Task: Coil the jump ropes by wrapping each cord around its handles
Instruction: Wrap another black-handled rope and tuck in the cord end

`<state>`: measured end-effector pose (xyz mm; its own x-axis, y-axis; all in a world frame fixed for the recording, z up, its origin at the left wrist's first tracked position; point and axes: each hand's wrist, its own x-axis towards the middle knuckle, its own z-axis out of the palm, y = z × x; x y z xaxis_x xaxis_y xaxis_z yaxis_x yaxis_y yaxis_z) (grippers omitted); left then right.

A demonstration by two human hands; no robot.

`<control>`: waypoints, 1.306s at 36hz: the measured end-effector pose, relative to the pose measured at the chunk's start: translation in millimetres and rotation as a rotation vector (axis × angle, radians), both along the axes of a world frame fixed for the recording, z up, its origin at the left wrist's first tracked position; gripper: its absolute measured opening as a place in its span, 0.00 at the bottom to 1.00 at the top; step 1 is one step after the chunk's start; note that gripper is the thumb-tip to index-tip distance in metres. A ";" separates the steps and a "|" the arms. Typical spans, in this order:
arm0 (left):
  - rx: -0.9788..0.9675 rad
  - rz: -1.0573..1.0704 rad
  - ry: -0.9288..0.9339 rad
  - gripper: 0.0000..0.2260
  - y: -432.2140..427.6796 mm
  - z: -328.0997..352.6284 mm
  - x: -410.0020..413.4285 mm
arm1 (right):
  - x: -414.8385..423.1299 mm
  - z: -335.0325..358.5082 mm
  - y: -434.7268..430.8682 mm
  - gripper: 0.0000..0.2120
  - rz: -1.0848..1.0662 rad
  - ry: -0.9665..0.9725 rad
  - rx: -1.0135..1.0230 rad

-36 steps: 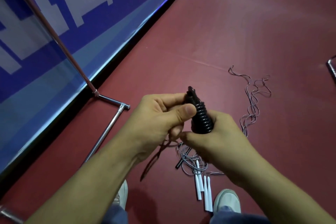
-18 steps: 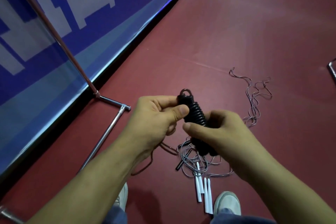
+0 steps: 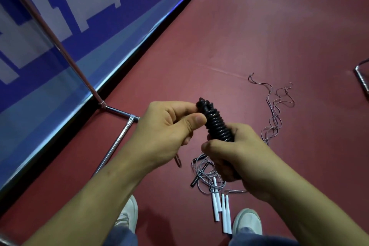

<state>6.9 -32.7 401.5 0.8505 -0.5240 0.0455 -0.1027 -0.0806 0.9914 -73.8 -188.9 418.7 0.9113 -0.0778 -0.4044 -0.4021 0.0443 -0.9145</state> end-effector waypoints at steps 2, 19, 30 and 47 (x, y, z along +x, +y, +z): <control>-0.003 -0.003 -0.017 0.07 0.3 2.1 -0.1 | -1.1 3.0 -0.5 0.12 0.028 0.001 0.094; 0.115 -0.015 -0.245 0.03 4.5 3.7 3.3 | 5.8 -7.2 -5.4 0.10 -0.085 -0.127 -0.357; 0.194 -0.095 -0.158 0.10 8.5 0.2 2.0 | 1.4 -6.9 -7.6 0.12 -0.108 -0.171 -0.428; -0.182 -0.237 0.242 0.12 1.8 1.3 0.5 | -5.7 6.6 -6.5 0.08 0.163 -0.113 0.330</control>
<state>7.4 -30.9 402.8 0.7041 -0.7094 -0.0313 0.1416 0.0972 0.9851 -79.4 -195.4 425.2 0.9413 0.1892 -0.2794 -0.3252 0.2881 -0.9007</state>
